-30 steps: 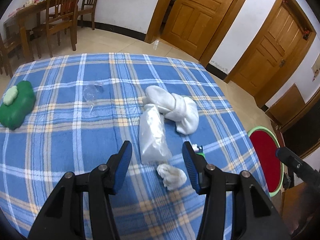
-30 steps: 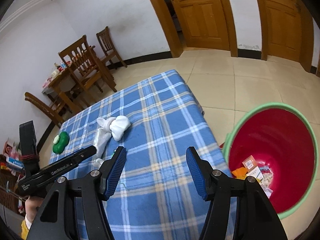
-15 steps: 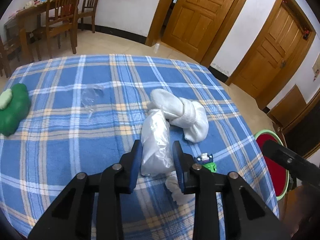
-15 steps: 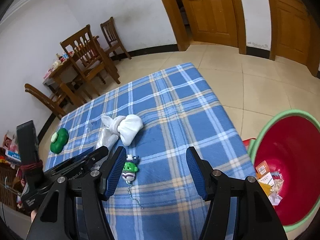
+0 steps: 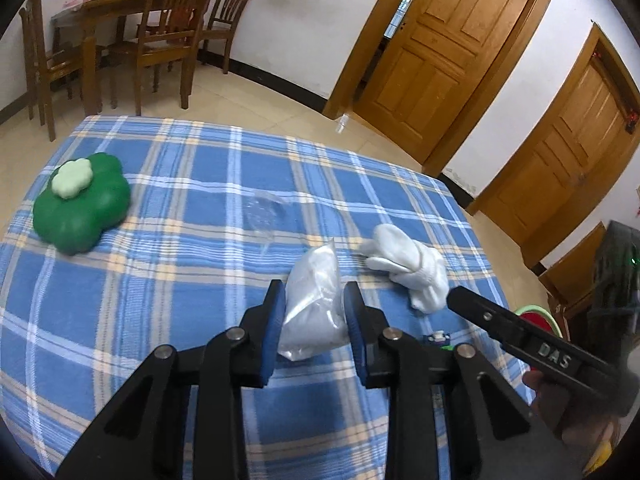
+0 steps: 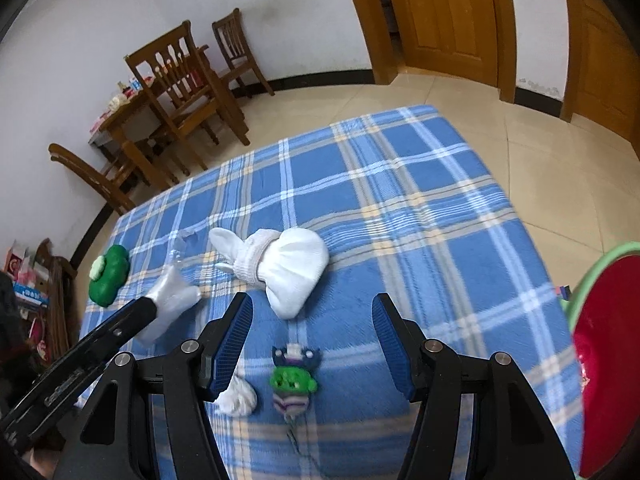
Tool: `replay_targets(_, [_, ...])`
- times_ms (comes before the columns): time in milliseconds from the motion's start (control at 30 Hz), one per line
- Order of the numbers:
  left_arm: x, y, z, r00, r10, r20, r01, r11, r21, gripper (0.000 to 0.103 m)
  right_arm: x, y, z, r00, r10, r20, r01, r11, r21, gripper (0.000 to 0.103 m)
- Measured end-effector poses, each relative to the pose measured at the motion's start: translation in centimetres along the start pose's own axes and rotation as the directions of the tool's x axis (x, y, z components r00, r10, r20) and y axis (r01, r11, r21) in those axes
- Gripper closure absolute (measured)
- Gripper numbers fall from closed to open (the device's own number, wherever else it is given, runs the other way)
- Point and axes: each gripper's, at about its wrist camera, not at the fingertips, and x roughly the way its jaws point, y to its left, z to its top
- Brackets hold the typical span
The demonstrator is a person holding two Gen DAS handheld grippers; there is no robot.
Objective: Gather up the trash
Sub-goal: 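Grasp the clear plastic bag with the left tool, then grasp the white sock with the right tool while the left tool holds the plastic bag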
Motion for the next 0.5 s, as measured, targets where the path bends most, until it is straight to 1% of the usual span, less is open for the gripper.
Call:
replay_targets(267, [0.5, 0.1, -0.3, 1.0, 0.01, -0.016, -0.01, 1.0, -0.014, 0.073, 2.9, 1.3, 0.8, 1.0, -0.002, -0.019, 0.001, 1.0, -0.031, 0.04])
replay_targets(367, [0.4, 0.2, -0.3, 1.0, 0.009, -0.015, -0.009, 1.0, -0.024, 0.073, 3.7, 1.6, 0.8, 0.999, 0.001, -0.033, -0.002, 0.999, -0.042, 0.063])
replay_targets(433, [0.3, 0.3, -0.3, 1.0, 0.006, -0.018, -0.006, 0.999, -0.032, 0.073, 3.8, 1.8, 0.8, 1.0, -0.011, -0.027, 0.009, 0.999, -0.053, 0.073])
replay_targets(500, [0.1, 0.3, -0.3, 1.0, 0.001, -0.02, -0.002, 0.999, -0.039, 0.073, 3.9, 1.5, 0.9, 0.999, 0.0, -0.035, -0.001, 0.999, -0.041, 0.082])
